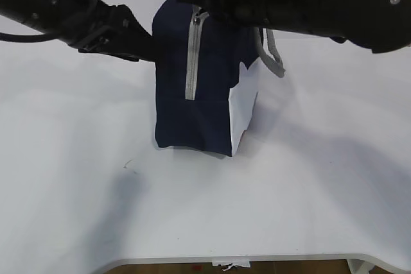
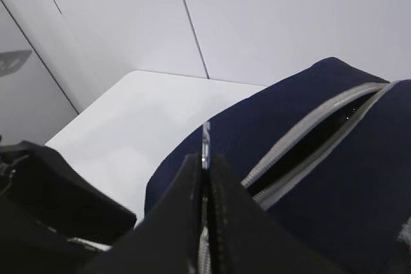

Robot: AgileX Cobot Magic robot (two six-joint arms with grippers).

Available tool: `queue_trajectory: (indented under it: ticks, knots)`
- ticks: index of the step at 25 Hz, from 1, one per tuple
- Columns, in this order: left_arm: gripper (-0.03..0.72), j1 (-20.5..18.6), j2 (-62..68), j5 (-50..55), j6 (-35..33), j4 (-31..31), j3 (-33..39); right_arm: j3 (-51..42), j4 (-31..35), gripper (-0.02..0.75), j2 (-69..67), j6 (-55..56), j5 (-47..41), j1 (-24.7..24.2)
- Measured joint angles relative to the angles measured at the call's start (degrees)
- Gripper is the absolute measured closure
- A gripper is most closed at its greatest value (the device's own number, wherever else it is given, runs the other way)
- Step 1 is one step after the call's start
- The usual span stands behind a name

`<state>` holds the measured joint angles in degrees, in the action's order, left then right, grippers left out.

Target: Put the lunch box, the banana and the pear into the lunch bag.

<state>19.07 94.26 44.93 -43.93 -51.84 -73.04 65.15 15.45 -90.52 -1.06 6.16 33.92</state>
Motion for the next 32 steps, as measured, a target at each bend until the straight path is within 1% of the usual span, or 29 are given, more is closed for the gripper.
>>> queue_trajectory:
  ticks: [2,5,6,8,12,13,16,18,19,20,22,24,25,27,28,29,30,32]
  knots:
    - [0.296,0.0,0.0,-1.9,-2.2,-1.7,0.0,0.0,0.0,0.737,0.0,0.0,-0.1,0.0]
    - [0.296,0.0,0.0,-3.8,-3.3,-2.4,0.0,0.1,0.0,0.737,0.0,0.0,-0.1,0.0]
    - [0.296,0.0,0.0,-3.9,-3.7,-3.7,0.0,0.1,0.0,0.737,0.0,0.0,-0.1,0.0]
    - [0.295,0.3,0.0,-4.2,-6.2,-4.4,0.0,0.1,0.0,0.737,0.0,0.0,-0.1,0.0]
    - [0.295,0.3,0.0,-4.2,-6.2,-4.4,0.0,0.1,0.0,0.737,0.0,0.0,-0.2,0.0]
    - [0.295,1.5,1.4,-4.4,-7.4,-5.8,0.0,0.1,0.0,0.737,0.0,0.0,-0.3,0.0]
    - [0.298,1.5,3.0,-4.5,-7.4,-6.5,0.0,0.1,0.1,0.737,0.0,0.0,-0.3,0.0]
    - [0.435,1.6,4.0,-5.3,-7.5,-8.2,0.0,0.1,0.1,0.737,0.0,0.0,-0.4,0.0]
    - [0.48,1.6,4.0,-5.3,-7.5,-8.2,0.0,0.1,0.1,0.737,0.0,0.0,-0.4,0.0]
    - [0.568,1.6,4.0,-5.3,-7.5,-8.2,0.0,0.1,0.1,0.737,0.0,0.0,-0.4,0.0]
    - [0.663,1.6,4.0,-4.5,-7.6,-7.6,0.0,0.1,0.2,0.737,-0.1,0.0,-0.5,0.0]
    - [0.663,1.6,4.0,-2.8,-7.6,-7.6,0.0,0.1,0.4,0.737,-0.1,0.0,-1.0,0.0]
    - [0.687,1.6,4.0,-1.7,-7.6,-4.5,0.0,0.1,0.4,0.737,-0.2,0.0,-1.1,0.0]
    - [0.687,1.6,4.0,-1.3,-7.6,-4.0,0.0,0.1,0.4,0.737,-0.3,0.0,-1.7,0.0]
    - [0.687,1.6,3.6,1.0,-7.6,-4.0,0.0,0.1,0.4,0.737,-0.3,0.0,-1.7,-0.2]
    - [0.688,1.6,3.2,2.5,-7.6,1.5,-0.1,0.2,0.4,0.737,-0.3,0.0,-1.7,-0.4]
    - [0.688,1.6,3.2,2.5,-7.6,1.5,-0.1,0.4,0.5,0.737,-0.3,0.0,-1.7,-0.7]
    - [0.69,1.6,2.7,5.0,-7.6,6.3,-0.1,0.9,0.8,0.737,-0.3,0.0,-1.8,-1.5]
